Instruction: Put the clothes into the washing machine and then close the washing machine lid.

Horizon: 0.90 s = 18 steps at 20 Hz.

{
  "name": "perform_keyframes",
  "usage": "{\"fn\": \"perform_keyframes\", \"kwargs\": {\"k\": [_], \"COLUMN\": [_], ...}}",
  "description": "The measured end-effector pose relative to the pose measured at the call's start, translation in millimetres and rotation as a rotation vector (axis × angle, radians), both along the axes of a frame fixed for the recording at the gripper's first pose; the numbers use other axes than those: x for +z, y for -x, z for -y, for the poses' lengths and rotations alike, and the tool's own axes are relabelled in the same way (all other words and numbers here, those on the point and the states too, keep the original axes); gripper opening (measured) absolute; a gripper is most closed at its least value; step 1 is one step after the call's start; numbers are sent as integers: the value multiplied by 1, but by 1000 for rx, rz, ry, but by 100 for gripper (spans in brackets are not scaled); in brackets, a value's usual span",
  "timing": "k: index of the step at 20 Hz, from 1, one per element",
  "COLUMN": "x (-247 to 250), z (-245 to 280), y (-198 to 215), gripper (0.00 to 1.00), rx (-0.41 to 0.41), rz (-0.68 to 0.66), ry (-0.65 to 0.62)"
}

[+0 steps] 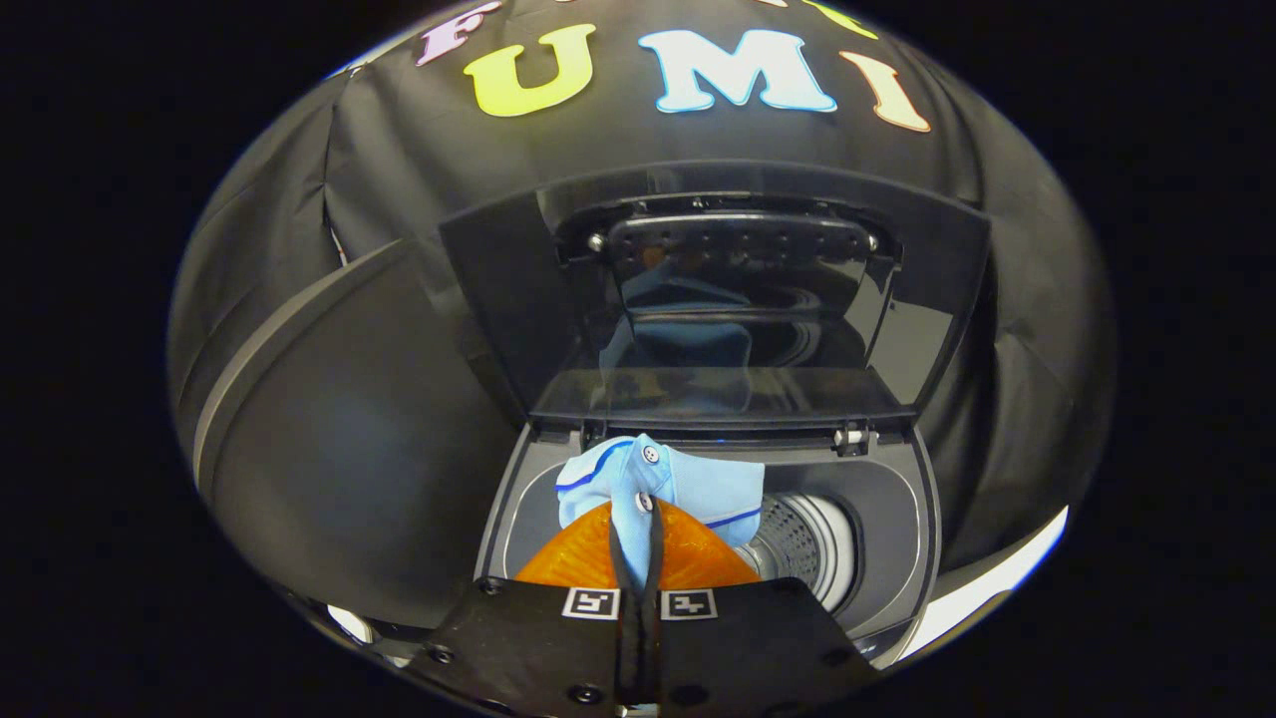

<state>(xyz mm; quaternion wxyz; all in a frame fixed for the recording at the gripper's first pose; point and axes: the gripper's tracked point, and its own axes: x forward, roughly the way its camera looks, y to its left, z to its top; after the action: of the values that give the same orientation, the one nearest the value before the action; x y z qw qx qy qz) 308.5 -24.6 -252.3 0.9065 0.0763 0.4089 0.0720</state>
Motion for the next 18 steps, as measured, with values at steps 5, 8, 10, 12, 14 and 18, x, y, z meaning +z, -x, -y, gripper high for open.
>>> {"fn": "perform_keyframes", "kwargs": {"k": [5,8,10,12,14,18], "x": [-27,-47,-53,-61,-66,-79], "z": [8,13,15,16,20,26], "y": [2,-2,-4,-4,-7,-10], "gripper": [1,2,1,1,1,1], "rx": [-48,-58,-76,-99,-135,-161], "rz": [-62,-110,-140,-166,-200,-249], "ry": [-4,13,15,16,6,1]}}
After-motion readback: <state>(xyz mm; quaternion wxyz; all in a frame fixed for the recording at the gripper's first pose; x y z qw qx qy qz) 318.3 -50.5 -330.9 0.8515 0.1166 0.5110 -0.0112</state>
